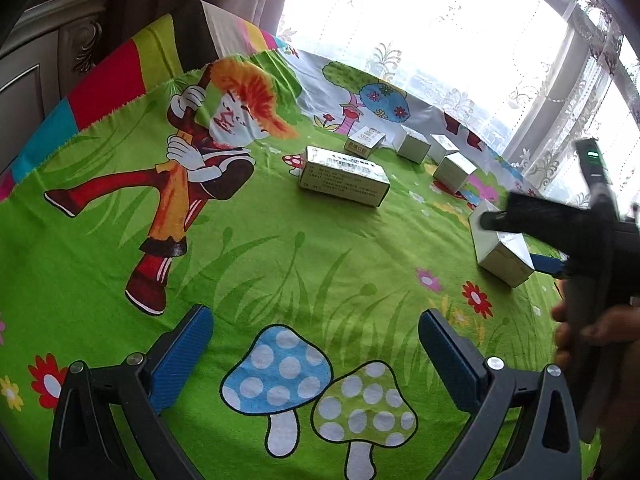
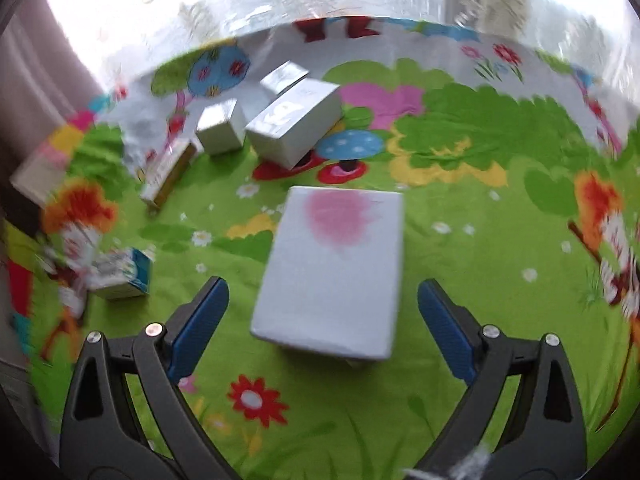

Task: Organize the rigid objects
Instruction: 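Grasp the white box with pink print with the right tool, then grasp the white barcode-printed box with the left tool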

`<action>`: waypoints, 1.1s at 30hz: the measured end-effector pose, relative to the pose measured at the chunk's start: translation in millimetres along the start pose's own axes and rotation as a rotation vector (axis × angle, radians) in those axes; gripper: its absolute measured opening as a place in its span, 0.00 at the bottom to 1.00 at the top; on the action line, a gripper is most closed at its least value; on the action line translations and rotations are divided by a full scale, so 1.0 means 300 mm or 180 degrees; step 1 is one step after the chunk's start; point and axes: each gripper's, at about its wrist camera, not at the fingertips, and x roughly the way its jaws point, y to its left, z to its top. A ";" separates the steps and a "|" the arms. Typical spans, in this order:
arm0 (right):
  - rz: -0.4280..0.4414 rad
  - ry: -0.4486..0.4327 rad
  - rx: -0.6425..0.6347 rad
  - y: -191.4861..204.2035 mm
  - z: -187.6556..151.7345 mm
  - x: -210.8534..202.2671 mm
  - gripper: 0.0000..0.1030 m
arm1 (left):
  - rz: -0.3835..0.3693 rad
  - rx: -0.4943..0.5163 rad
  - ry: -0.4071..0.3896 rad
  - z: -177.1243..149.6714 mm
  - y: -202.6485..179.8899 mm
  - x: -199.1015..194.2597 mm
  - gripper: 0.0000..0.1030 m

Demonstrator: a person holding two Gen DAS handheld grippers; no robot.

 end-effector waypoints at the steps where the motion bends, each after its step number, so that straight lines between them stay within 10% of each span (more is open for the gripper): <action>1: -0.0113 0.0052 -0.0033 0.009 0.000 0.025 0.94 | 0.0001 -0.0001 0.0001 0.000 0.000 0.000 1.00; 3: -0.0187 0.0131 -0.0012 -0.002 -0.006 0.060 0.94 | -0.0010 -0.0008 -0.0002 -0.001 0.001 -0.001 1.00; 5: -0.0209 -0.0003 -0.0118 -0.017 -0.020 0.043 0.67 | -0.0019 -0.0014 -0.0005 -0.001 0.002 -0.001 1.00; 11: 0.0234 -0.0300 -0.0630 -0.179 -0.129 -0.102 0.67 | 0.0008 0.0000 0.0003 -0.002 -0.004 0.001 1.00; 22: 0.0151 -0.0407 -0.0785 -0.388 -0.309 -0.166 0.67 | 0.0289 0.0114 0.0108 -0.006 -0.037 0.020 1.00; 28: 0.0117 -0.0402 -0.0782 -0.376 -0.311 -0.168 0.67 | -0.0048 -0.1167 0.0245 0.099 -0.081 0.089 1.00; 33: 0.0131 -0.0399 -0.0783 -0.377 -0.309 -0.164 0.68 | 0.0663 -0.1789 -0.0005 0.275 -0.143 0.234 1.00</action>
